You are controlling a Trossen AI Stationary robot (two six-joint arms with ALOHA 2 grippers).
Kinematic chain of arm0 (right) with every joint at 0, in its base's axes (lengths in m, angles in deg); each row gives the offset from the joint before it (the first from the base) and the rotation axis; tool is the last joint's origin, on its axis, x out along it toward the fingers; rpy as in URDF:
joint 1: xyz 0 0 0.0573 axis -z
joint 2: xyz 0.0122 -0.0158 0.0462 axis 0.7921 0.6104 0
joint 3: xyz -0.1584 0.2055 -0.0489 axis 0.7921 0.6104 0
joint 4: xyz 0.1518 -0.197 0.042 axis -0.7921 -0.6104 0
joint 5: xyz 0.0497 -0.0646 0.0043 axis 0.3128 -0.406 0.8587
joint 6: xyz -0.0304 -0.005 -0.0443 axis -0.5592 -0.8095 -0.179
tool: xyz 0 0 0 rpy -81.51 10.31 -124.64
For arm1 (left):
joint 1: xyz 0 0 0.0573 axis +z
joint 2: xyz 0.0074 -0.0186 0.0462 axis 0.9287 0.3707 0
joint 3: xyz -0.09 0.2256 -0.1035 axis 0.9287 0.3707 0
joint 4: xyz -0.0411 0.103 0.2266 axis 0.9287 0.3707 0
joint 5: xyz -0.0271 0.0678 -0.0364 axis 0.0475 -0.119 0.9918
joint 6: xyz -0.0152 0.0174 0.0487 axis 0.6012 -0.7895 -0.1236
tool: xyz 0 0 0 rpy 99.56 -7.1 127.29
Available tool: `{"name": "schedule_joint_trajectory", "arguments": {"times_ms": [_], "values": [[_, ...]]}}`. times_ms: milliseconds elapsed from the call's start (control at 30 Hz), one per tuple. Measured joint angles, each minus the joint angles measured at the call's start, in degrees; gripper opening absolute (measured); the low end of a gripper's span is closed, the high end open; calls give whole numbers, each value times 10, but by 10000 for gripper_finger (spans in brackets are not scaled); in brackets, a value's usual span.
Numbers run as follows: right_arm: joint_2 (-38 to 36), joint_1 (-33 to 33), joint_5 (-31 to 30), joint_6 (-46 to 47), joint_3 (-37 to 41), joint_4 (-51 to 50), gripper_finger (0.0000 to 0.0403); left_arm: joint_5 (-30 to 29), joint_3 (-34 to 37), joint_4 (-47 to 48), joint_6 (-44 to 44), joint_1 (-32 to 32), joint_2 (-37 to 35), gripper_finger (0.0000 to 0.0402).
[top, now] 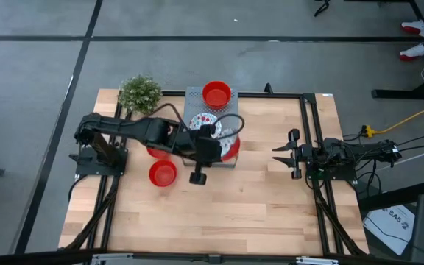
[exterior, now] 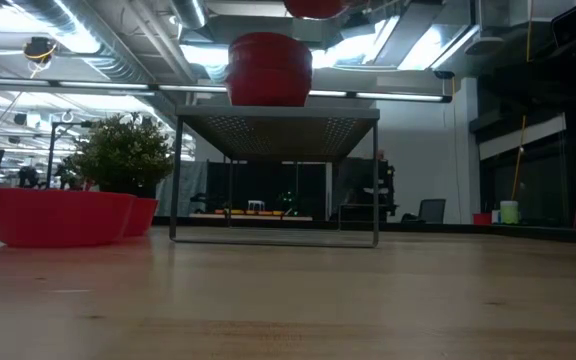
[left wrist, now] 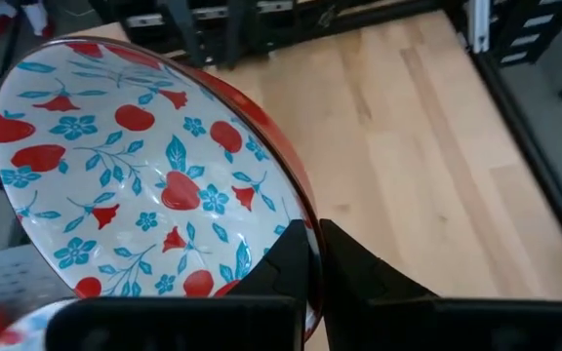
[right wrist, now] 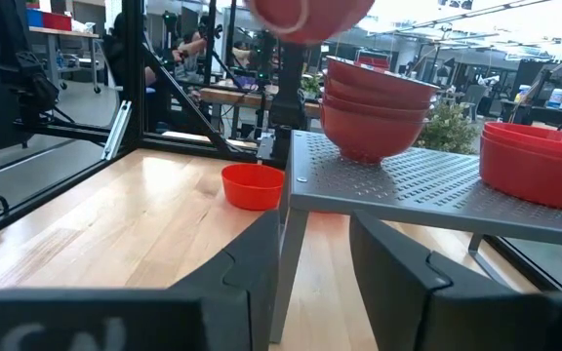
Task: Pick & Place Mini bowls
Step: Stack the white patterned bowl on the white patterned bowl on the shelf
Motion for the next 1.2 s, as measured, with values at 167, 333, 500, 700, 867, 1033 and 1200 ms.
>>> {"name": "schedule_joint_trajectory", "arguments": {"times_ms": [167,333,500,700,867,1033,1200], "values": [[0,0,0,0,0,0,127,7,-24,53,-30,29,-1,4],[0,0,0,0,0,0,127,16,-45,96,-59,56,-1,4],[0,0,0,0,0,0,127,16,-55,143,-90,81,-1,5],[0,0,0,0,0,0,127,15,-55,209,-120,117,-1,6],[0,0,0,0,0,0,127,15,-55,252,-137,139,-1,7],[0,0,0,0,0,0,127,14,-55,276,-157,145,-1,8],[0,0,0,0,0,0,127,15,-54,276,-196,141,-1,9]]}}
